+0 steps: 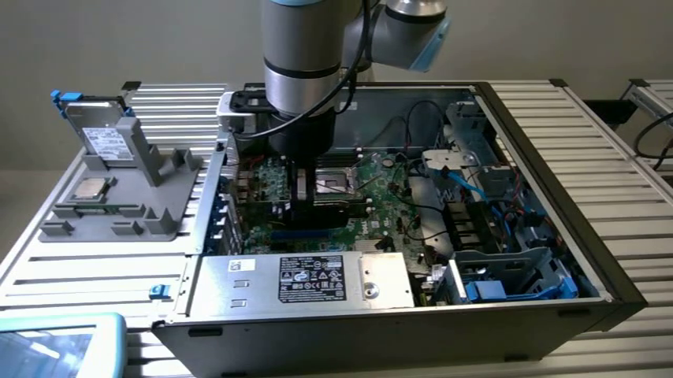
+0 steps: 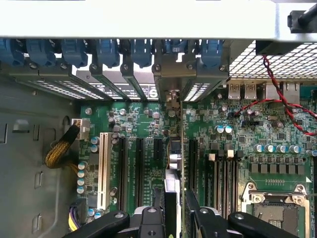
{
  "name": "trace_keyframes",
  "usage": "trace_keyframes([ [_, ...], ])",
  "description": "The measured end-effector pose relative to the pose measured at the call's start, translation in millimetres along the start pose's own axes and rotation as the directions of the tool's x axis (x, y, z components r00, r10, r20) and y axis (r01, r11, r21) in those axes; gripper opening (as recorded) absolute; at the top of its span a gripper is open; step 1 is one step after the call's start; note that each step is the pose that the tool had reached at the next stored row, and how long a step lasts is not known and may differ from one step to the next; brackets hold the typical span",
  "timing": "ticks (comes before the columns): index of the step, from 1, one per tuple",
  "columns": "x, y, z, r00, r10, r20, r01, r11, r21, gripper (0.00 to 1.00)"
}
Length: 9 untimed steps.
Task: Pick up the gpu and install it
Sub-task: 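Insert the gpu into the slot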
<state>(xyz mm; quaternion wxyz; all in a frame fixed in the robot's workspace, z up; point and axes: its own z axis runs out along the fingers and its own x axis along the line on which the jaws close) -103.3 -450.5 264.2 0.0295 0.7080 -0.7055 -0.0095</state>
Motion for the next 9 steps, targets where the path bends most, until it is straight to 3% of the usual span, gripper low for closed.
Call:
trace_keyframes([
  [9,3.0,-0.1,0.2,1.0,0.0,0.0001,0.0,1.0,0.0001,0.27],
])
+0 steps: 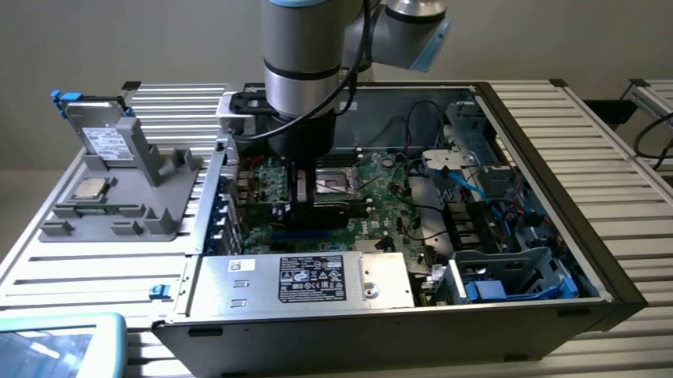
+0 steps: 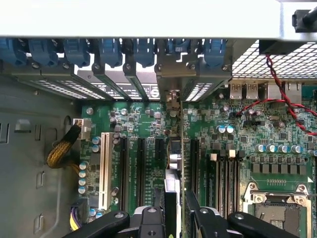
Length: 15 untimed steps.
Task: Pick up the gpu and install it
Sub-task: 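Insert the gpu into the slot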
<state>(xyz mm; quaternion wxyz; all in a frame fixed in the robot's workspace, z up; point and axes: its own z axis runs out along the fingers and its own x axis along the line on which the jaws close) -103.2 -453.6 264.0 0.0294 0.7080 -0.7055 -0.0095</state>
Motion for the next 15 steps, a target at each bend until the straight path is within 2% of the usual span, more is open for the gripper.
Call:
trace_keyframes([
  [15,0.6,-1.7,0.3,0.9999,0.011,0.0028,-0.011,0.9999,-0.0004,0.27],
])
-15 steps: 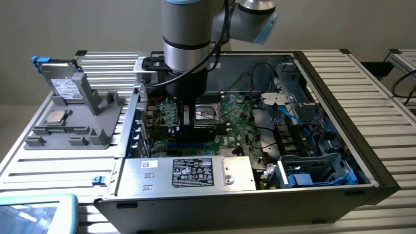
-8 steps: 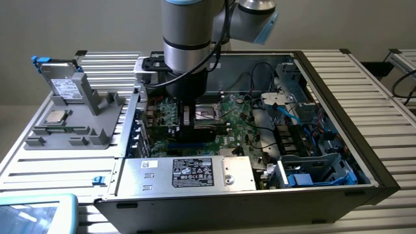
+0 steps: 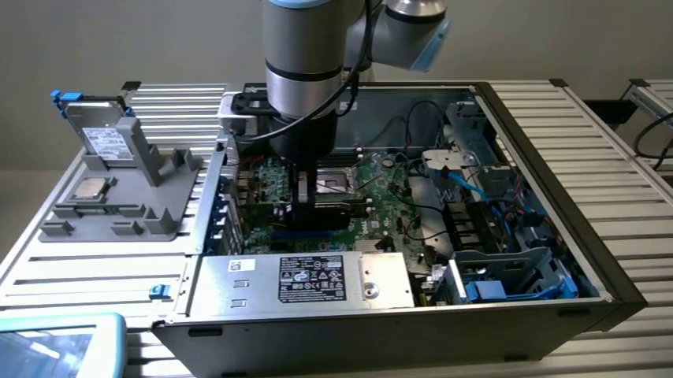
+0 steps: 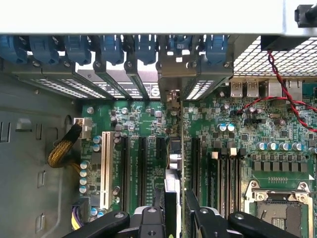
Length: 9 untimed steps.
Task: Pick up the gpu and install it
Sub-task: 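Insert the gpu into the slot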
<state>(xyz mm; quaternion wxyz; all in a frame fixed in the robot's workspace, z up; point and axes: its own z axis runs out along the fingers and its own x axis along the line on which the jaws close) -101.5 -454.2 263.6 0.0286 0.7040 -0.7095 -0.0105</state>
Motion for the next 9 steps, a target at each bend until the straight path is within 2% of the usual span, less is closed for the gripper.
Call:
trace_keyframes([
  [9,0.4,0.5,0.3,0.9999,0.012,0.0024,-0.012,0.9999,-0.0003,0.27],
])
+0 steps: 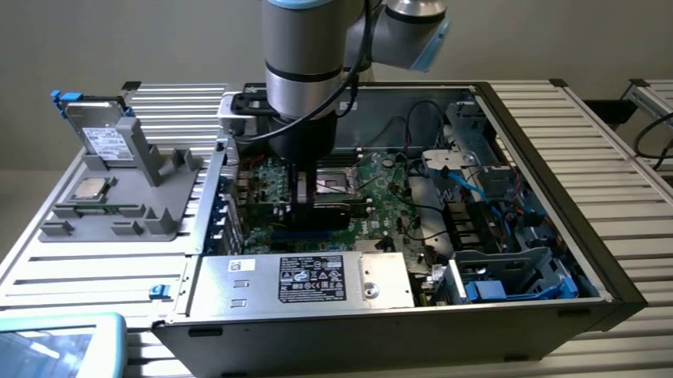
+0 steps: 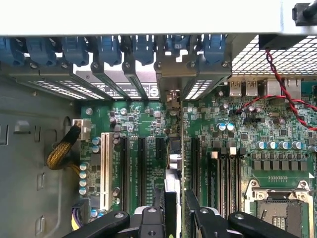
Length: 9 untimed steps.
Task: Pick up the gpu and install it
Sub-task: 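Insert the gpu into the slot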
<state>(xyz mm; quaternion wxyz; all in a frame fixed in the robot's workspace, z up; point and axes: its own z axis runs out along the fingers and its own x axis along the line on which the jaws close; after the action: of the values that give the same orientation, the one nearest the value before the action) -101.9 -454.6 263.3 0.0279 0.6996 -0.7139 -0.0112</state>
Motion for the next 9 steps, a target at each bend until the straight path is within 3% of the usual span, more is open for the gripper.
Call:
trace_keyframes([
  [9,0.0,1.5,2.0,1.0,0.009,0.0034,-0.009,1.0,0.0,0.27],
])
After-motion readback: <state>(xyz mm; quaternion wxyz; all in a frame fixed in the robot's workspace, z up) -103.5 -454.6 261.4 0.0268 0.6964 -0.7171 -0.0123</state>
